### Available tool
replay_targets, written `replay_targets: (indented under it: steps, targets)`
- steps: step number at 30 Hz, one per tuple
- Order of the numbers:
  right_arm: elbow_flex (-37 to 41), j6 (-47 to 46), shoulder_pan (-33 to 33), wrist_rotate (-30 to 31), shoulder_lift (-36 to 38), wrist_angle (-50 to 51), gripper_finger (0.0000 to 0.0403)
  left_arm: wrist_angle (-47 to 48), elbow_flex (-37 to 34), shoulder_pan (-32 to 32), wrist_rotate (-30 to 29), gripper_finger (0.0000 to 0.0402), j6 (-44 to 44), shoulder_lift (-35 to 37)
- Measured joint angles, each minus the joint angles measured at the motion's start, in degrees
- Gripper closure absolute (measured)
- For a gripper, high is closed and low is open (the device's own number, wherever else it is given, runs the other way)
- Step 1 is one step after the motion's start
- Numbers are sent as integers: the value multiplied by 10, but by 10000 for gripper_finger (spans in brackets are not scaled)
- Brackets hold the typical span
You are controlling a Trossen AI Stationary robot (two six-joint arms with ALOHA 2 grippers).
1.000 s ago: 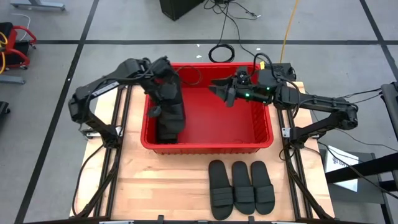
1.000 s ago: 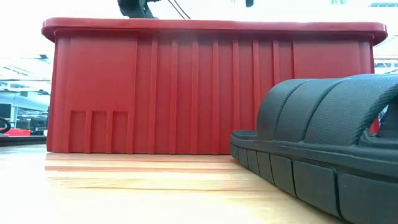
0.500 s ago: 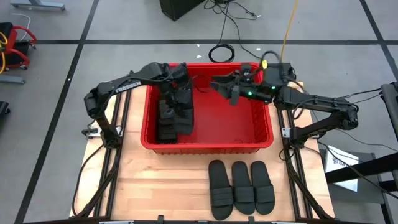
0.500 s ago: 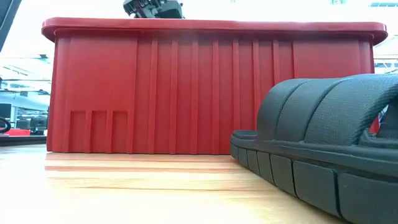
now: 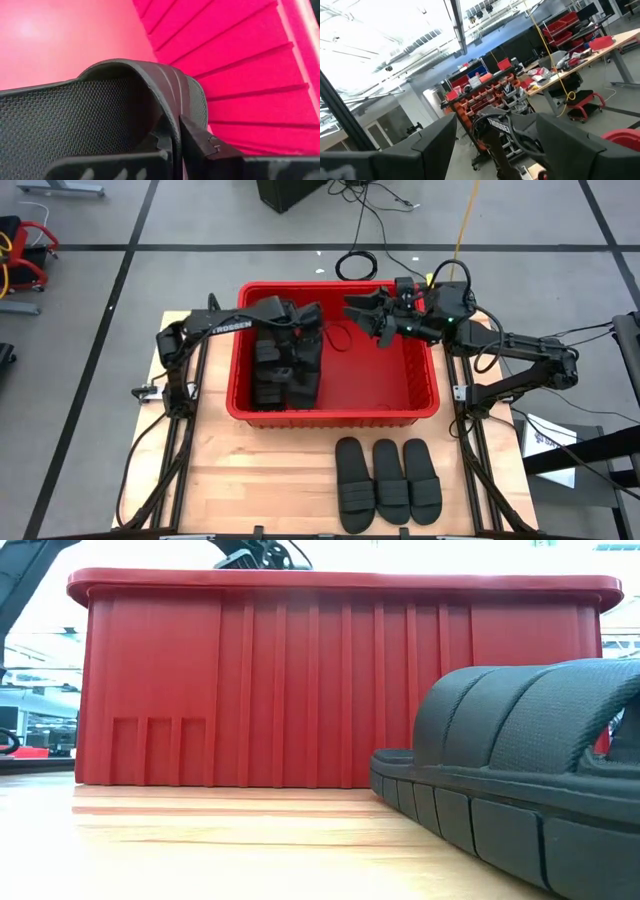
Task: Pick and place slides into bin
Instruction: Put the black slide into the red bin
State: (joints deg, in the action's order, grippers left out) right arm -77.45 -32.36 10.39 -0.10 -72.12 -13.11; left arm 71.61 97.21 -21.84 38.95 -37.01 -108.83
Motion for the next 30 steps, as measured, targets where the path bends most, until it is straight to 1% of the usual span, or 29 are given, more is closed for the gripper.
replay_targets:
  steps: [4,8,10,15,20,25,30]
  targets:
    - [0,-1,0,0,0,0,138,-12,0,13,10,397,0,-14]
    - [0,-12,0,0,0,1,138,-32,0,16,11,385,16,-23]
    - [0,-14,0,0,0,1,138,-32,0,13,11,384,17,-23]
    - [0,-14,-9,0,0,6,138,-33,0,5,11,397,25,-23]
    - [0,-14,-12,0,0,19,138,-39,-2,-5,13,387,42,-23]
    - [0,-14,-12,0,0,18,138,-65,-33,-11,23,398,64,-24]
    - [0,-14,-12,0,0,18,138,-86,-70,-10,29,385,78,-24]
